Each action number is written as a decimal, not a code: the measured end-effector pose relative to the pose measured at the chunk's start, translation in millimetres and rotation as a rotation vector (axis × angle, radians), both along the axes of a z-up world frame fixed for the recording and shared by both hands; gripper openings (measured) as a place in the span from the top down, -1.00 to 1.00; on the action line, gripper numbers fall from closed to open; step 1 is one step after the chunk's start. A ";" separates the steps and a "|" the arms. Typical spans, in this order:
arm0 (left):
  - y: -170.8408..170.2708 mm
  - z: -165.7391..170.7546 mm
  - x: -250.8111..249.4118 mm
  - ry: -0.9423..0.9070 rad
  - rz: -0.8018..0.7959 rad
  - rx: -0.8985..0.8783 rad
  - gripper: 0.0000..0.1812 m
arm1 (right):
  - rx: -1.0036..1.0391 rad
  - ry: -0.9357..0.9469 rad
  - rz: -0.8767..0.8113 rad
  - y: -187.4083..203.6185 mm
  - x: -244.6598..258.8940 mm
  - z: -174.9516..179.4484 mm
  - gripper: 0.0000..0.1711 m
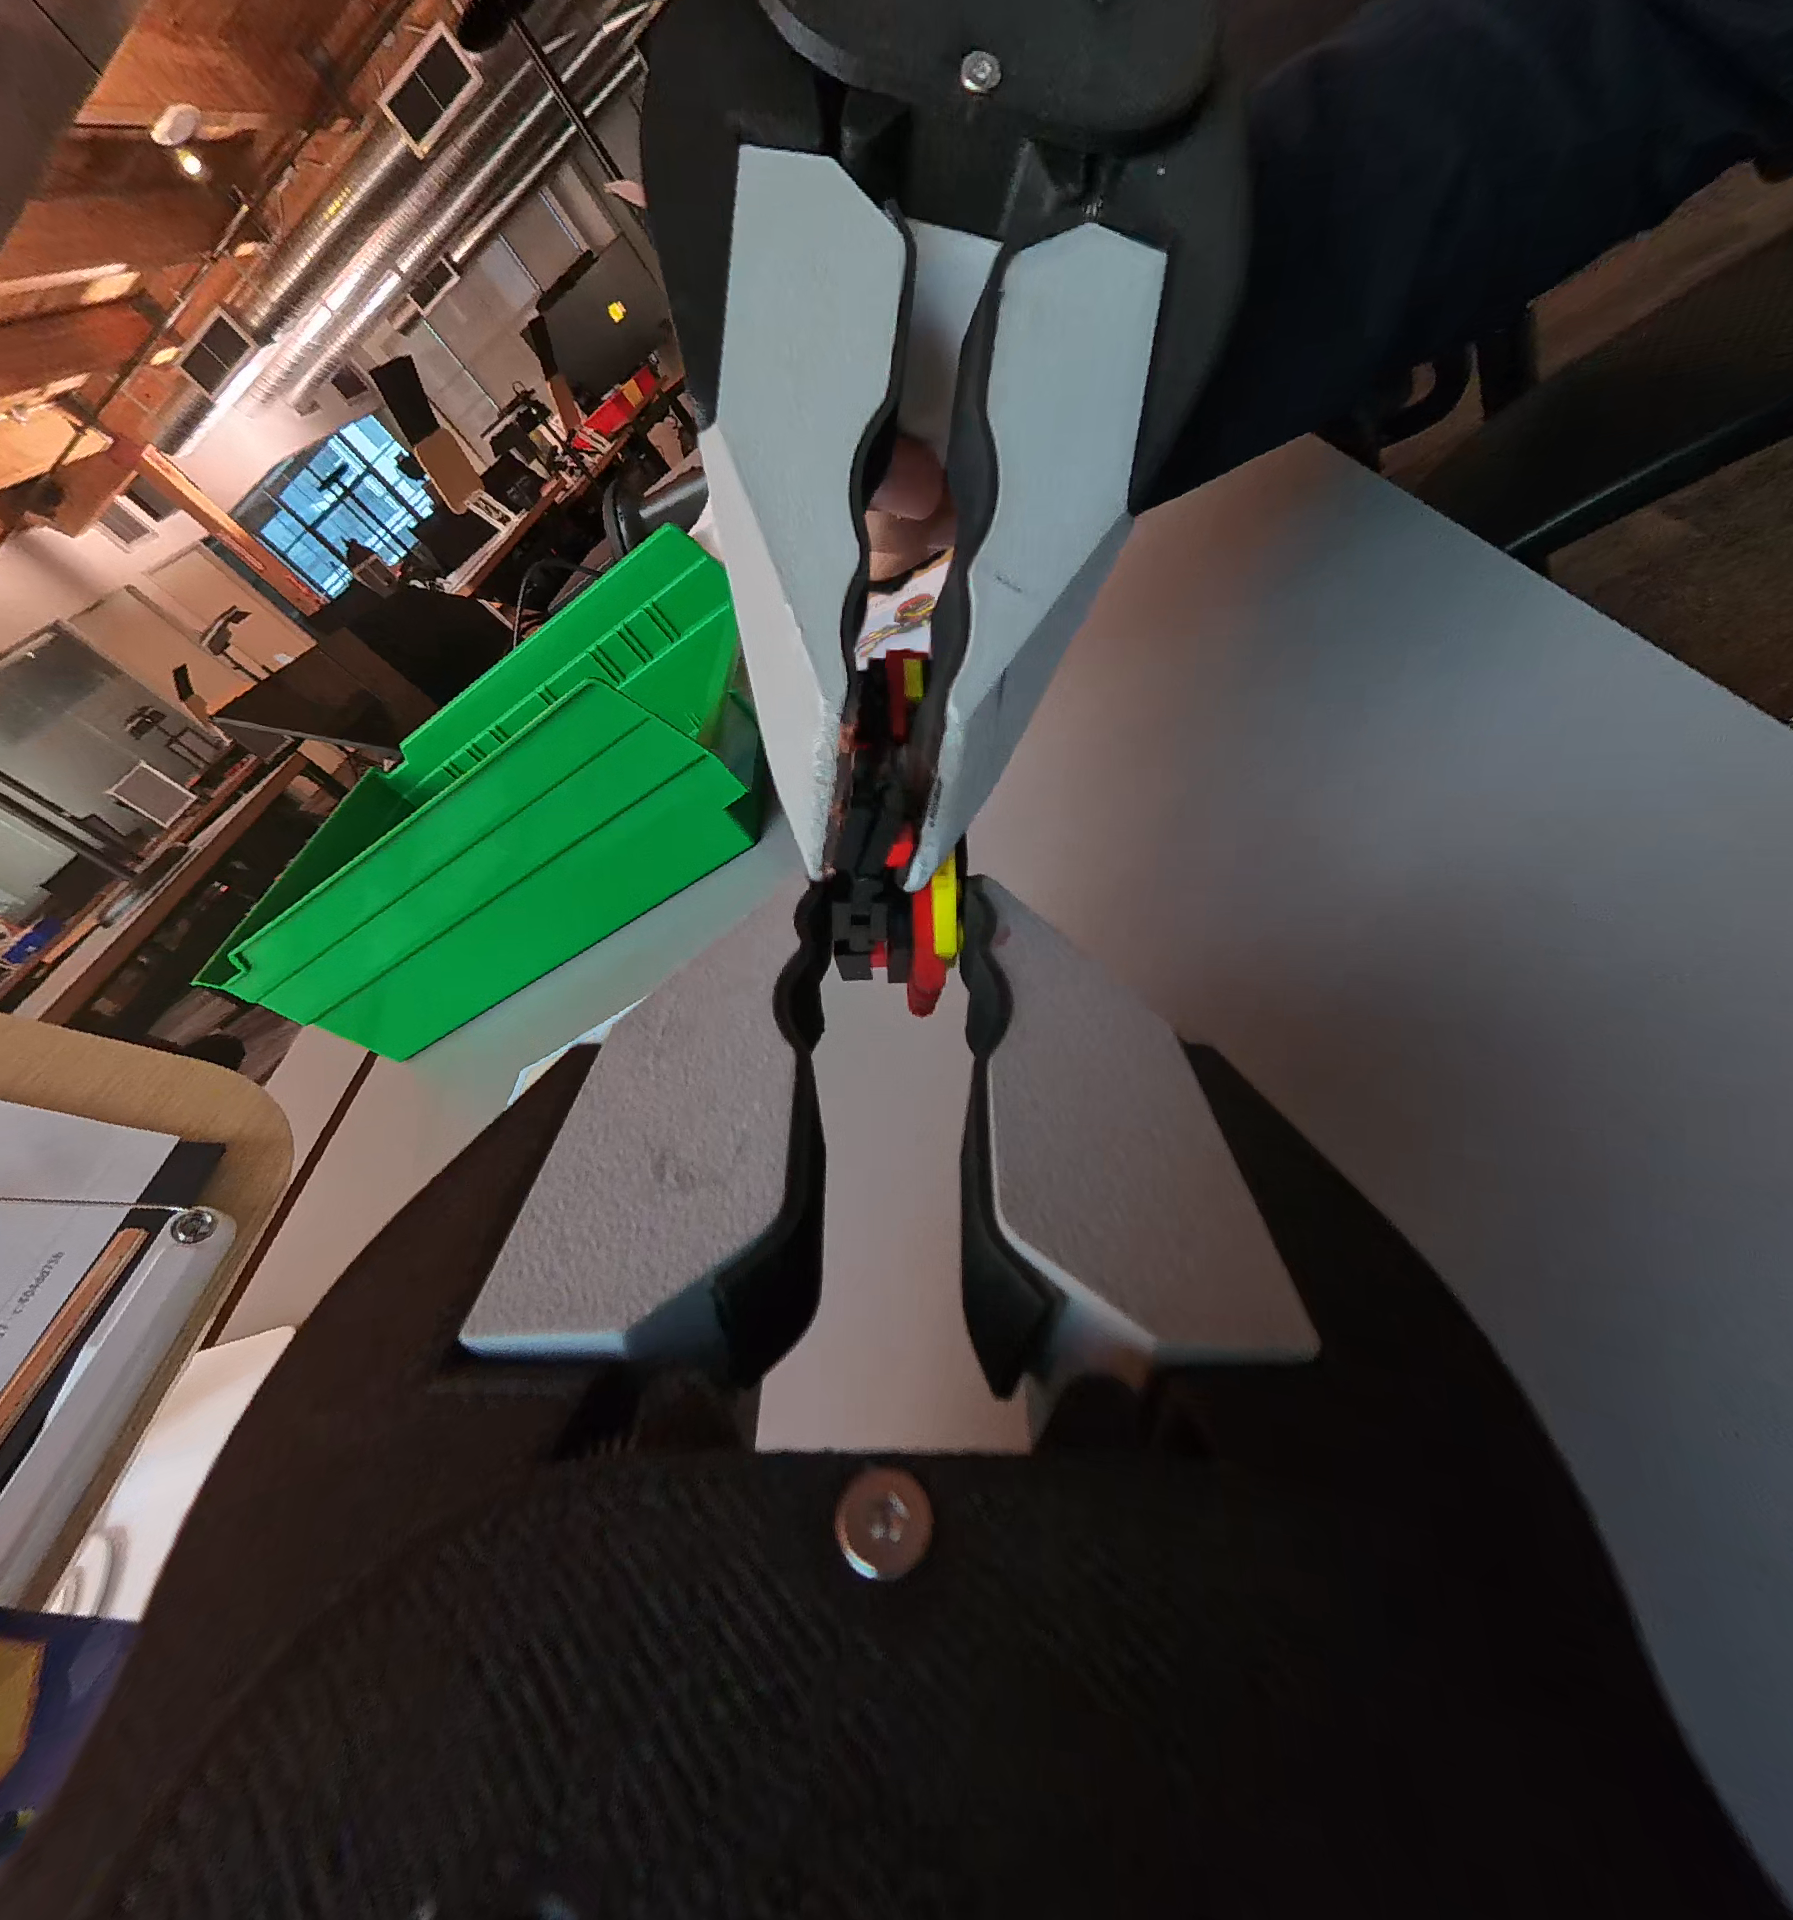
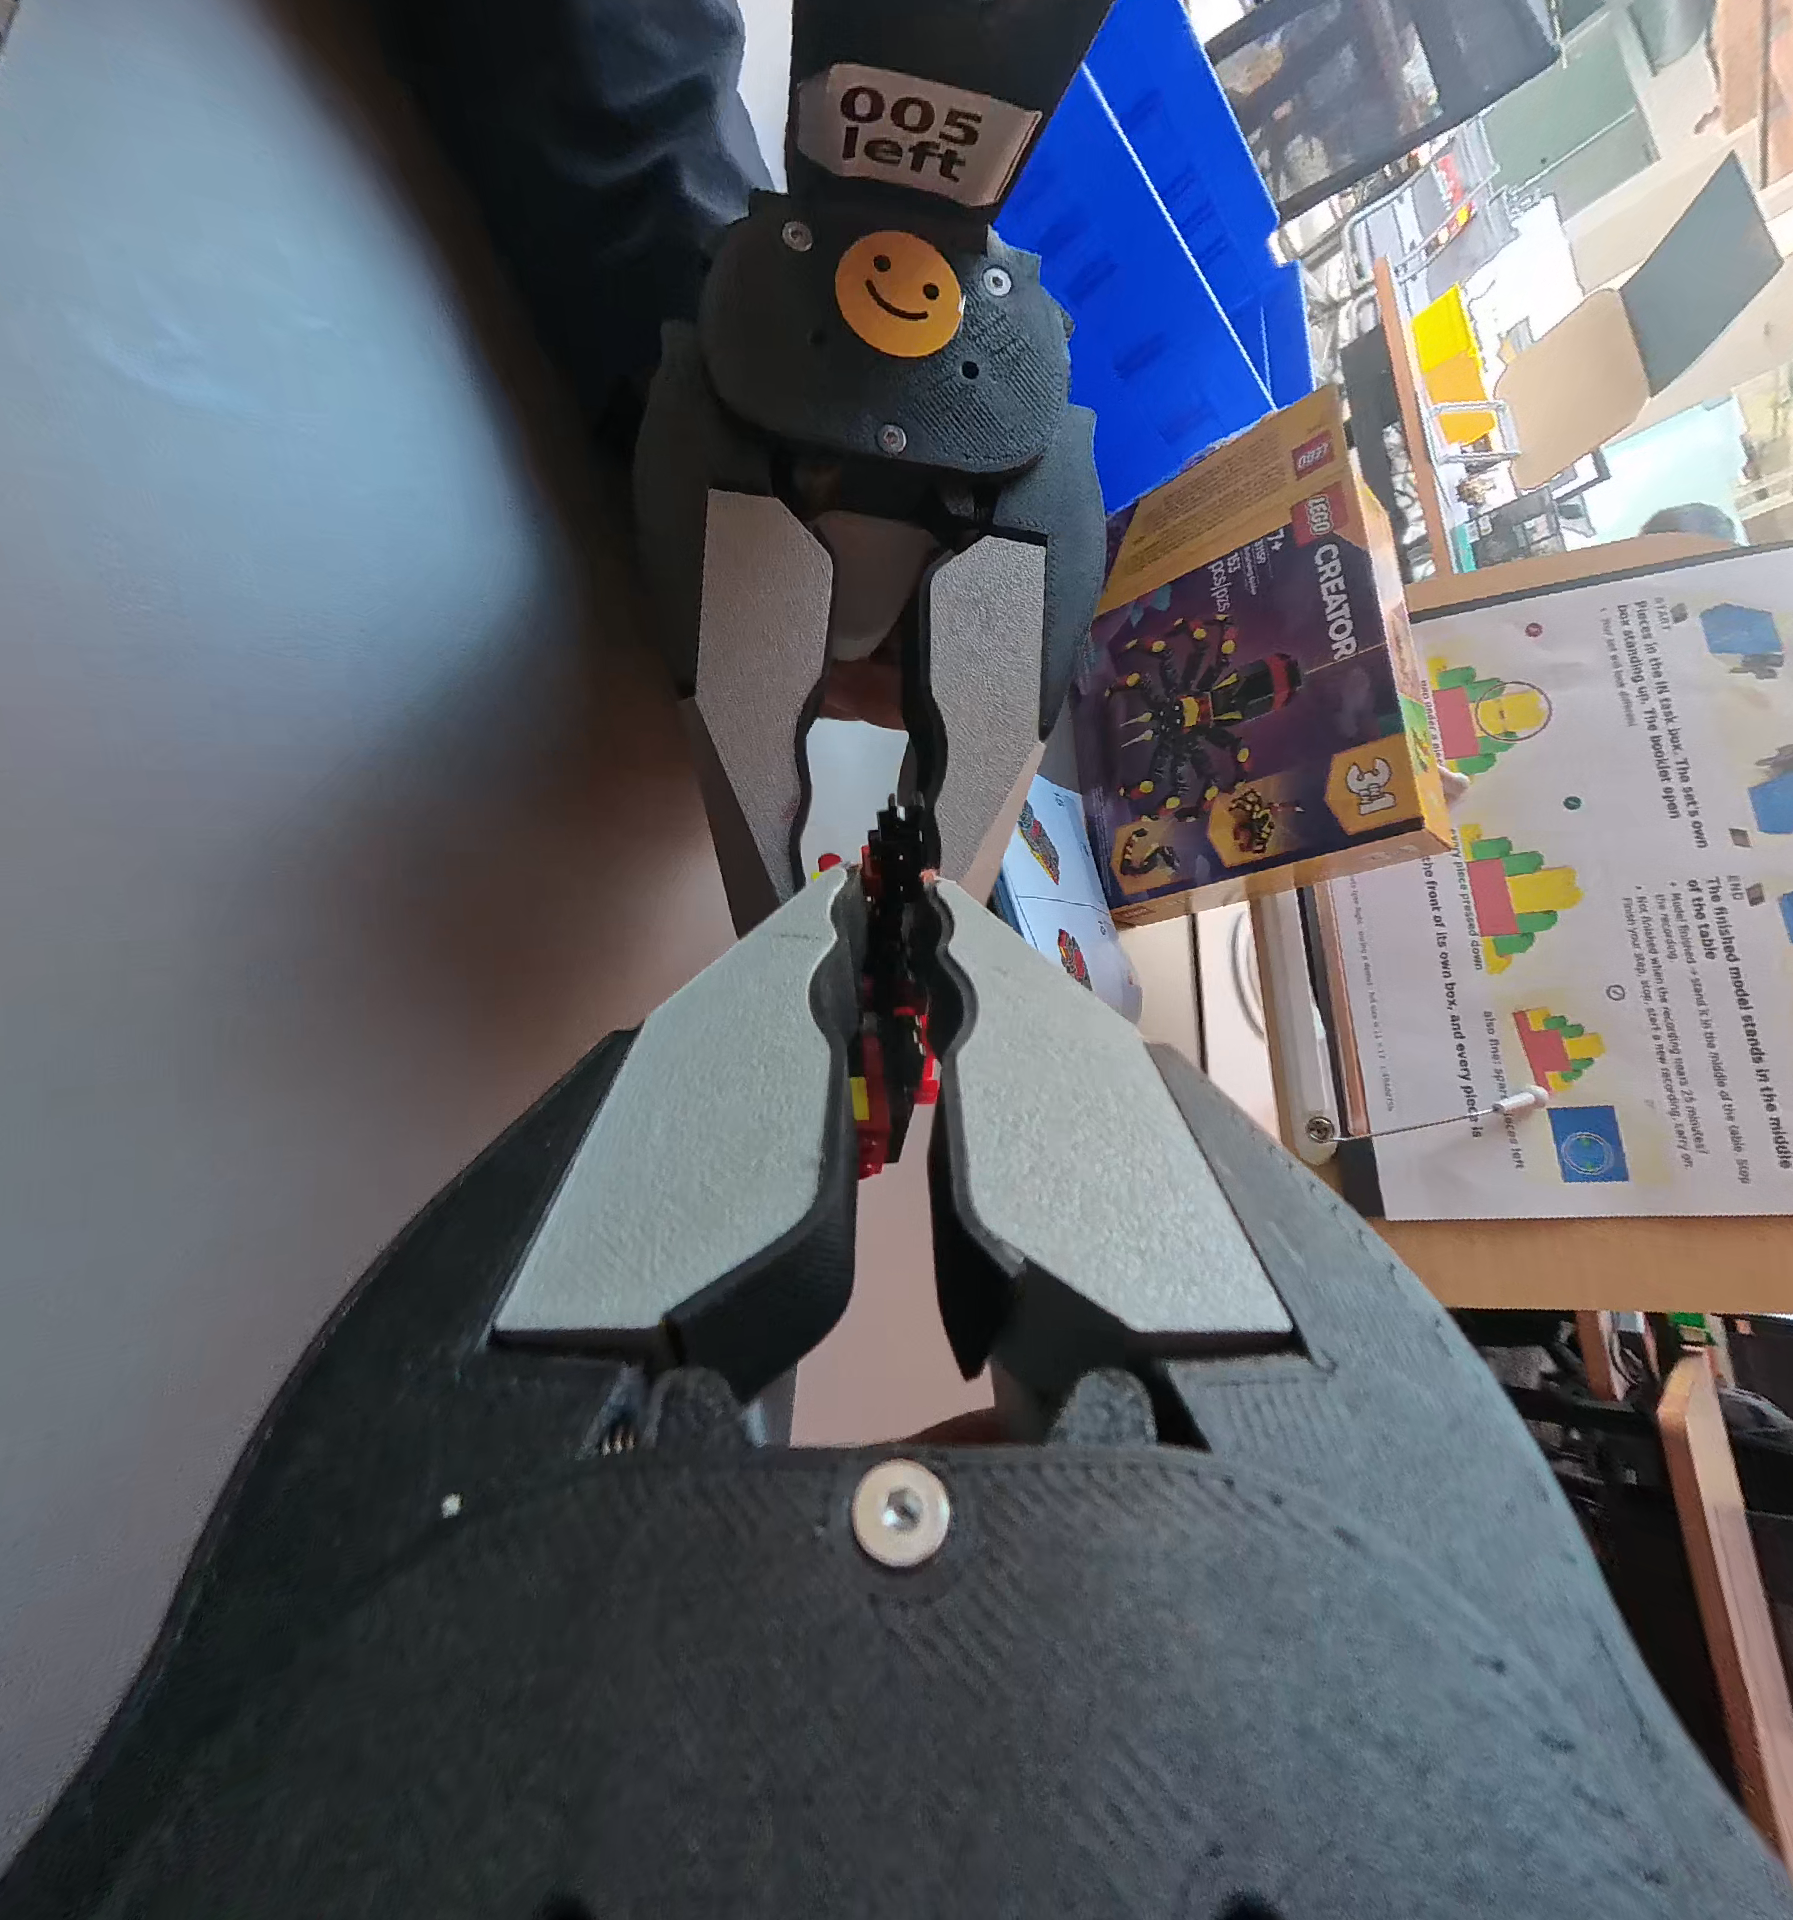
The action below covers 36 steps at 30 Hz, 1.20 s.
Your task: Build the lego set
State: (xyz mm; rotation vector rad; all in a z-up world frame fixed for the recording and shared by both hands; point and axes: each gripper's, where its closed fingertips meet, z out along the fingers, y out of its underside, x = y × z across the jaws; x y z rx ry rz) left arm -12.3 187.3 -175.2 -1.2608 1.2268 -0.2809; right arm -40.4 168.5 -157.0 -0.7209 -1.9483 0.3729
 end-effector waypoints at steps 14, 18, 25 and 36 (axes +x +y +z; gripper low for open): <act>6.0 -6.1 -1.4 0.043 0.034 0.000 0.76 | -0.102 -0.001 -0.016 5.0 -1.8 -6.0 0.92; 5.1 -4.4 -1.6 0.026 0.028 -0.016 0.76 | -0.096 0.010 -0.012 4.7 -2.5 -3.6 0.91; 5.0 -5.8 -1.2 0.032 0.026 -0.023 0.76 | -0.129 0.022 0.013 0.7 -3.2 -1.0 0.92; 8.5 -13.6 -2.4 0.092 0.070 0.000 0.76 | -0.263 0.025 -0.018 4.4 -6.1 -9.2 0.92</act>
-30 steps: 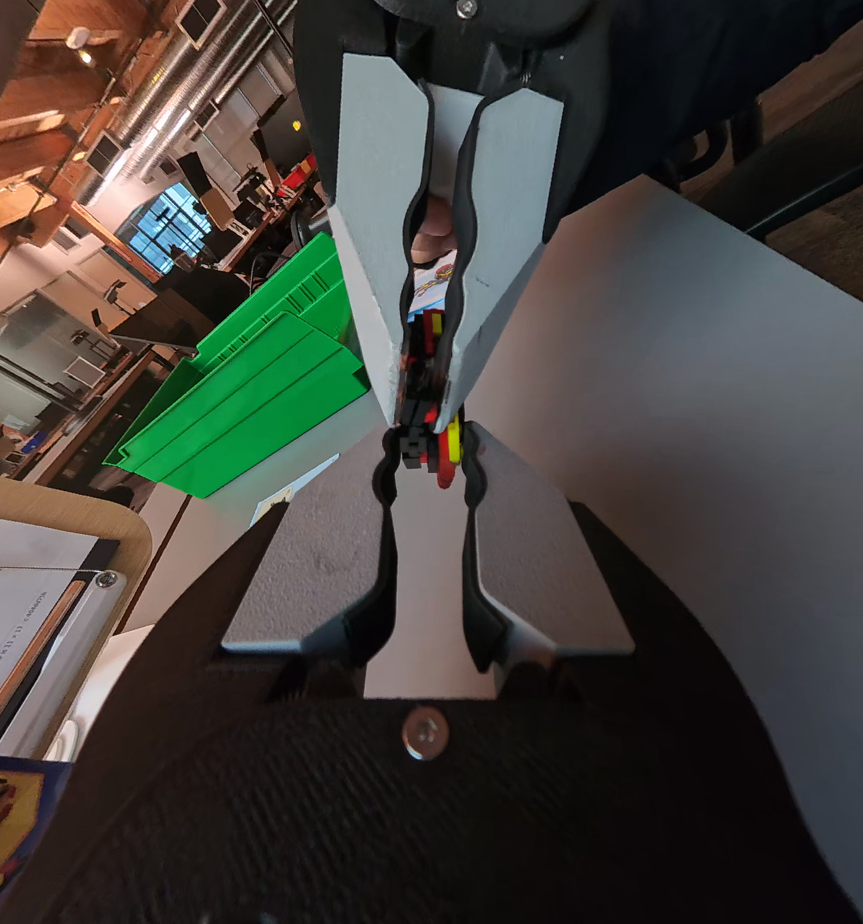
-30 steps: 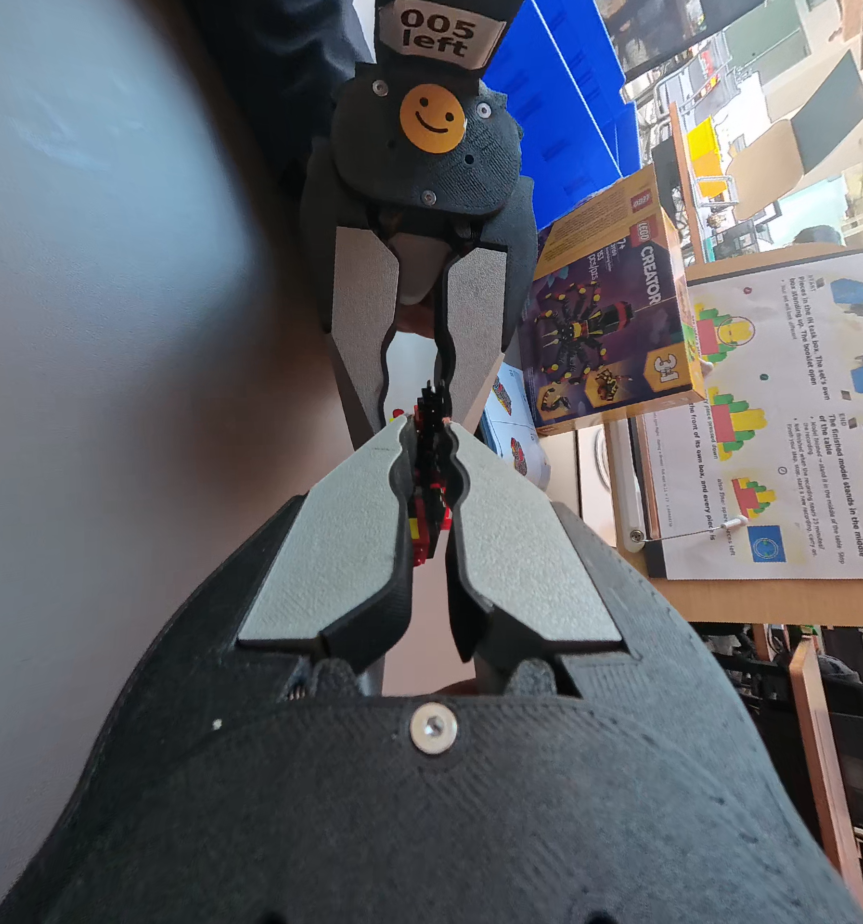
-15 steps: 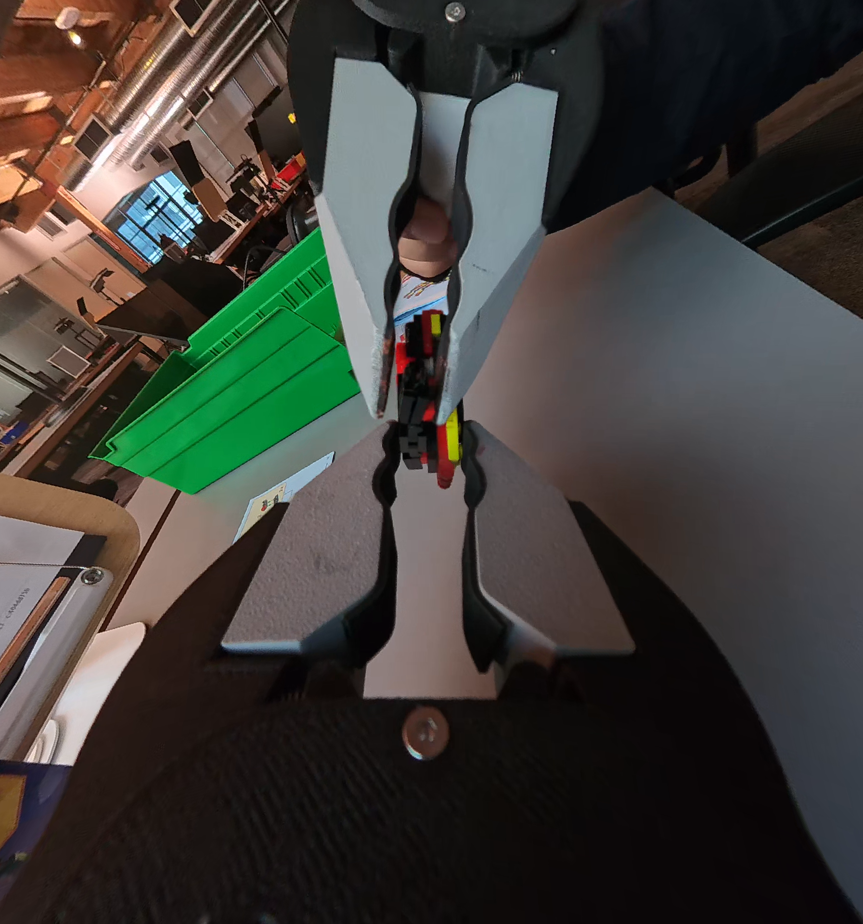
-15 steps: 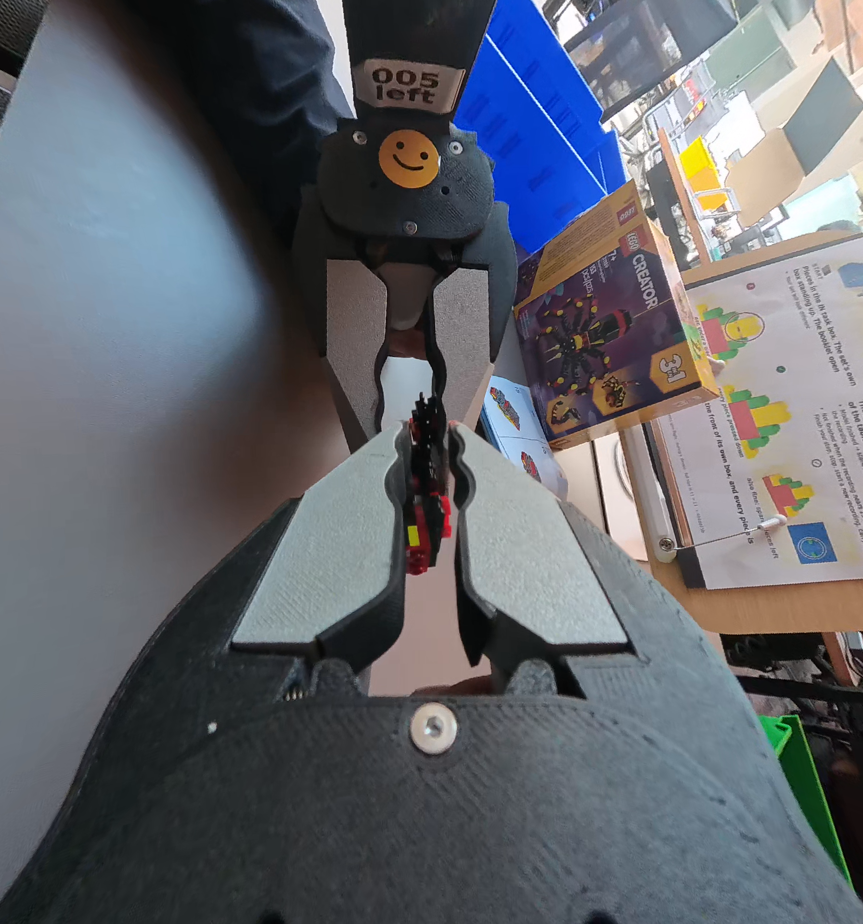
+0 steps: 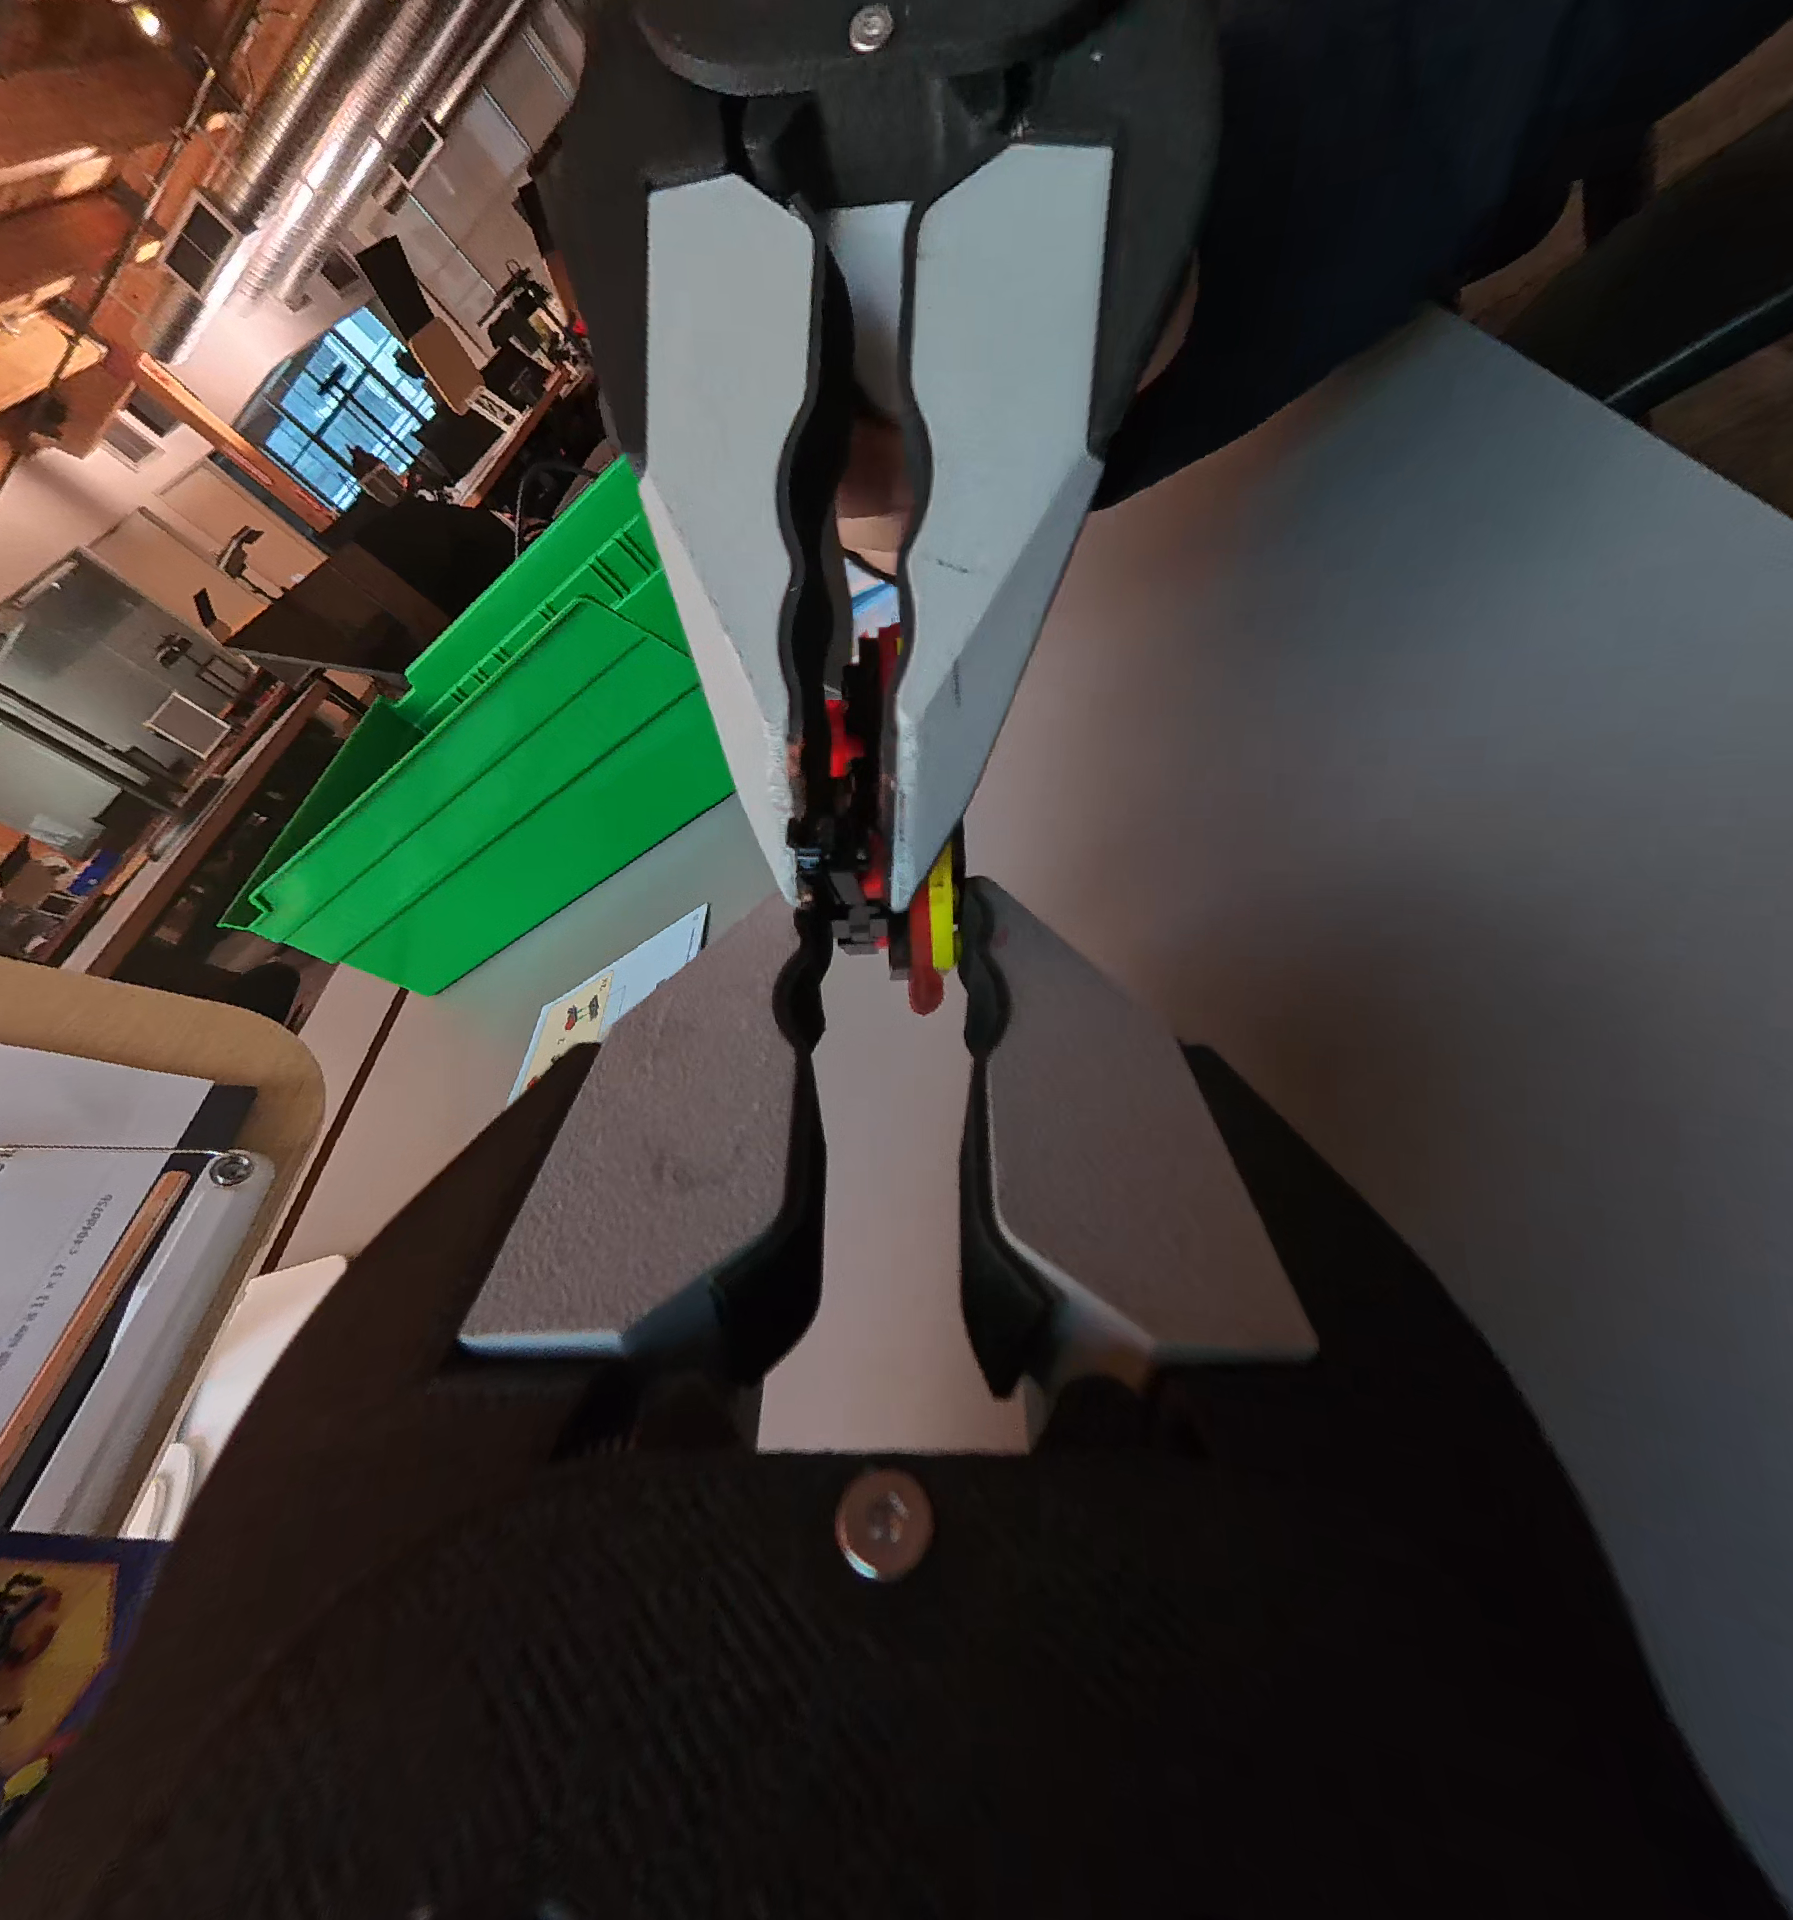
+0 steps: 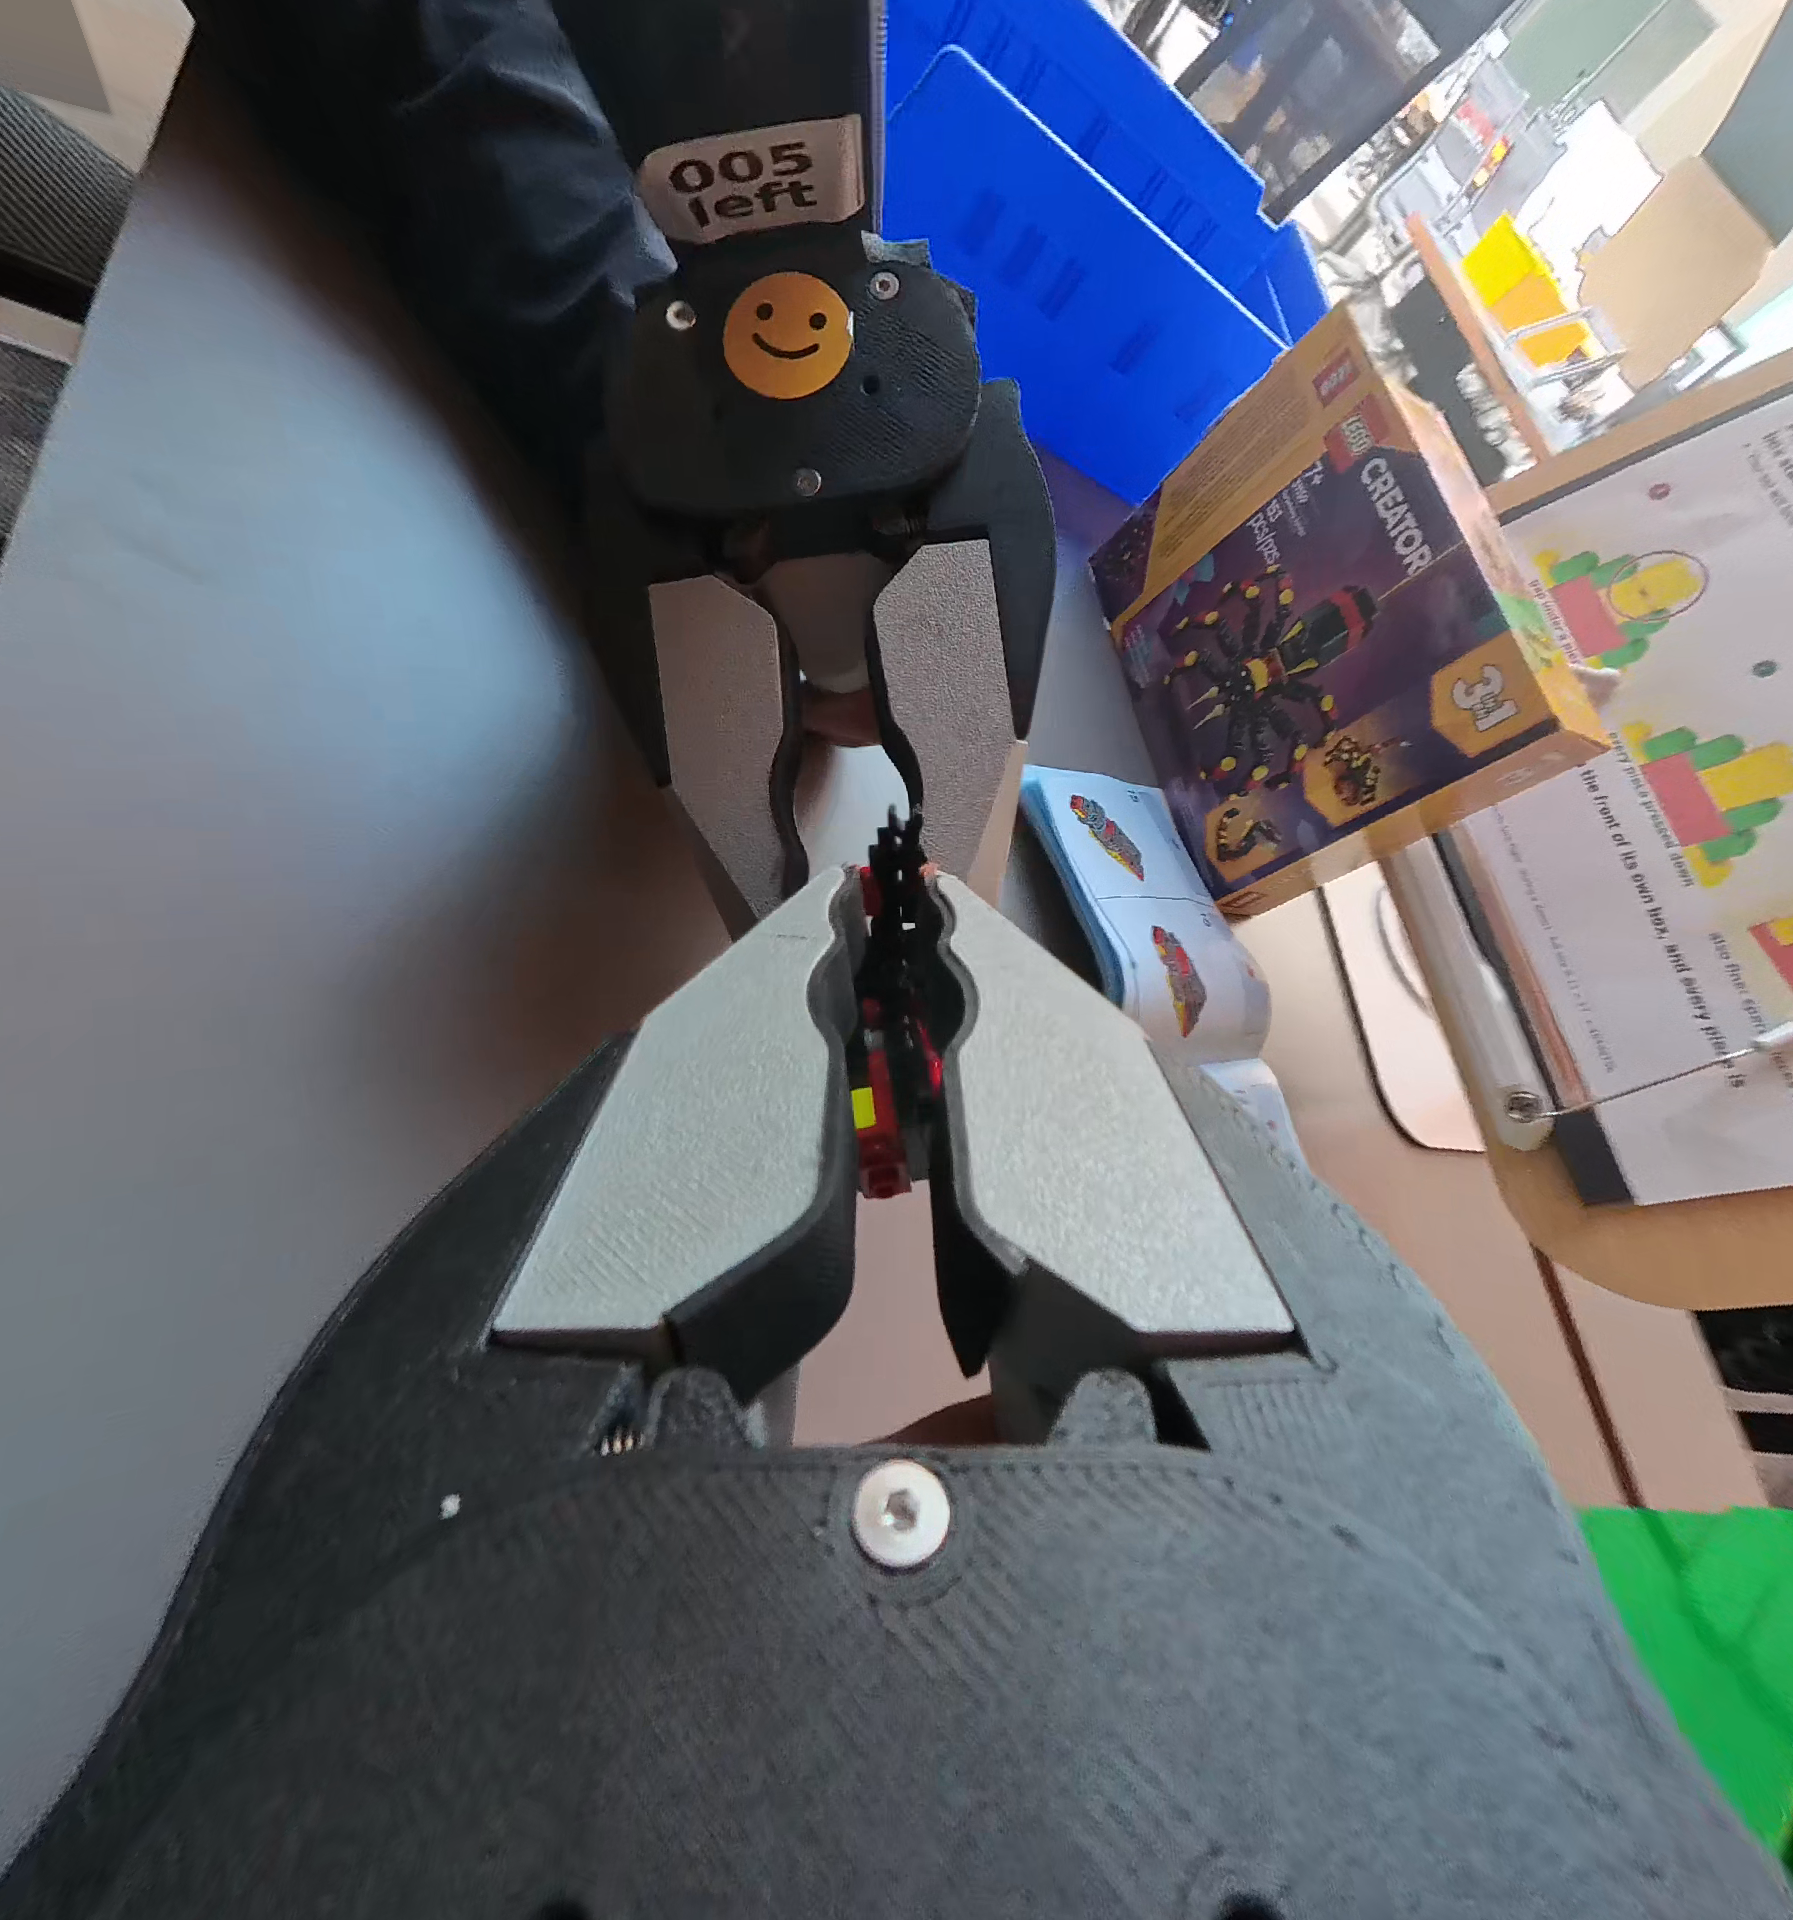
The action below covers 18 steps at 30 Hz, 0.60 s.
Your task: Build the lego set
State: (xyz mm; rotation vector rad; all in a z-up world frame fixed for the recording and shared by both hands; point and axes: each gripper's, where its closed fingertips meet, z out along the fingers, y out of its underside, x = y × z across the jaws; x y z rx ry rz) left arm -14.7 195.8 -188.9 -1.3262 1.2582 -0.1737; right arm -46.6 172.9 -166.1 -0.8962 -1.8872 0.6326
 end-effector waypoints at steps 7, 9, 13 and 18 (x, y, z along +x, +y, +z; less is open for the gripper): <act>2.4 -1.0 -1.1 0.007 0.011 0.002 0.76 | 0.004 0.022 -0.007 1.6 -1.1 -0.5 0.91; 5.7 -2.5 -2.6 0.013 0.027 -0.009 0.76 | -0.031 0.037 -0.022 4.4 -1.9 -0.6 0.91; 9.7 -8.5 -3.4 0.057 0.063 -0.003 0.75 | 0.011 0.057 -0.042 5.5 -1.5 -2.8 0.89; 13.9 -16.5 -6.5 0.111 0.103 -0.007 0.75 | 0.038 0.074 -0.049 6.6 -0.3 -2.2 0.93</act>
